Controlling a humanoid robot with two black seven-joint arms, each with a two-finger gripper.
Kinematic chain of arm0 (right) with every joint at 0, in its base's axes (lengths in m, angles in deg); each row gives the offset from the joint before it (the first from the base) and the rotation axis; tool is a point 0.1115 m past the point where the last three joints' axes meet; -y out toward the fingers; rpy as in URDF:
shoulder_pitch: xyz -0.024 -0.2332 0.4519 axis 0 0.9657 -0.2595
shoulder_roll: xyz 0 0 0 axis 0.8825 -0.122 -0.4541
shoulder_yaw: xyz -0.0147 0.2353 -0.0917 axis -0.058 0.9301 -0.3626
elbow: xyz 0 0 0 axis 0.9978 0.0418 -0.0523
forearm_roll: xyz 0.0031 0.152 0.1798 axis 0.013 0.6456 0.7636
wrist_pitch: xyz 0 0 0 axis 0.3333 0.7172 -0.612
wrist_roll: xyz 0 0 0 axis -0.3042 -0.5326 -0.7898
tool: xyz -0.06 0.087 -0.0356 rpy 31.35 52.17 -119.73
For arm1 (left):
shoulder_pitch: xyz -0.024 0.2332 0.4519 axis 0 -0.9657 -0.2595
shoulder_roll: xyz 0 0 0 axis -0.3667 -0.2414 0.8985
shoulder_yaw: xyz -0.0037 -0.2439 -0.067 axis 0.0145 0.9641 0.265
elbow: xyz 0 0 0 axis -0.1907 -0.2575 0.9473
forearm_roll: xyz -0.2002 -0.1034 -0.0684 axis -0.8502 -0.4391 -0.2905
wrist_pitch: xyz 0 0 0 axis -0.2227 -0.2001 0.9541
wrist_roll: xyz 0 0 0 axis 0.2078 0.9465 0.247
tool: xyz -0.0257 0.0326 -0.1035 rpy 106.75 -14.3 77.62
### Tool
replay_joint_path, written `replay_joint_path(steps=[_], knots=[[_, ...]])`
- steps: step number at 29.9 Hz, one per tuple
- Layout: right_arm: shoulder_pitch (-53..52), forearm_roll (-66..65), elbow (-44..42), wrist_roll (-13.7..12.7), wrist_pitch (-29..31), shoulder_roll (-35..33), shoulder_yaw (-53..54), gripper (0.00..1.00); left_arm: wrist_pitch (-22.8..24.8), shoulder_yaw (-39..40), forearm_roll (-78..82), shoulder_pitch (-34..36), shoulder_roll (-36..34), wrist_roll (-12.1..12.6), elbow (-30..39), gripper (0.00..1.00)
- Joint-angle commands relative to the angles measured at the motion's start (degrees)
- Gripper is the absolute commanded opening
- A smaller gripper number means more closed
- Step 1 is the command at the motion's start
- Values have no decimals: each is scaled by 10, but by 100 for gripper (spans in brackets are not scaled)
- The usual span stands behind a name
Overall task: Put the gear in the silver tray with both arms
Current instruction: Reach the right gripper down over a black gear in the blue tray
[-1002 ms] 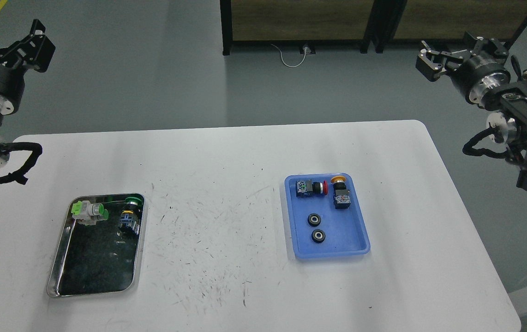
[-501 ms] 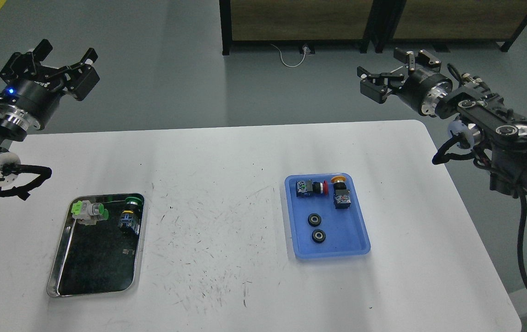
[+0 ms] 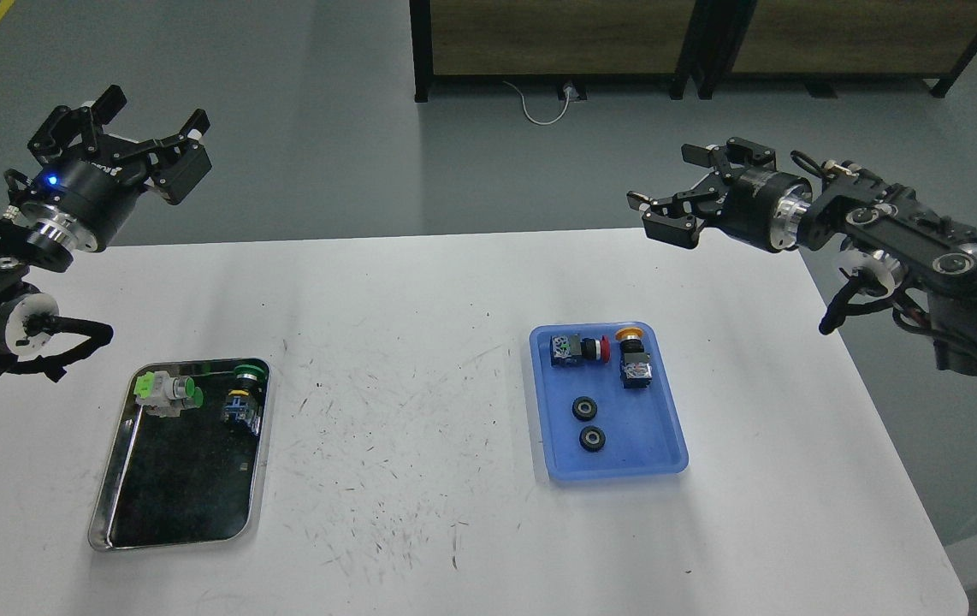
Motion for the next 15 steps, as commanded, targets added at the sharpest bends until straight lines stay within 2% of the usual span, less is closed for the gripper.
replay_joint_path(steps=[1, 9, 15], knots=[[15, -17, 24, 0, 44, -8, -1, 100, -13, -3, 1, -3, 11, 0, 0, 99], [40, -72, 45, -4, 35, 6, -17, 100, -16, -10, 8, -2, 5, 0, 5, 99], [39, -91, 46, -1, 55, 3, -48, 100, -22, -6, 8, 3, 7, 0, 6, 99]])
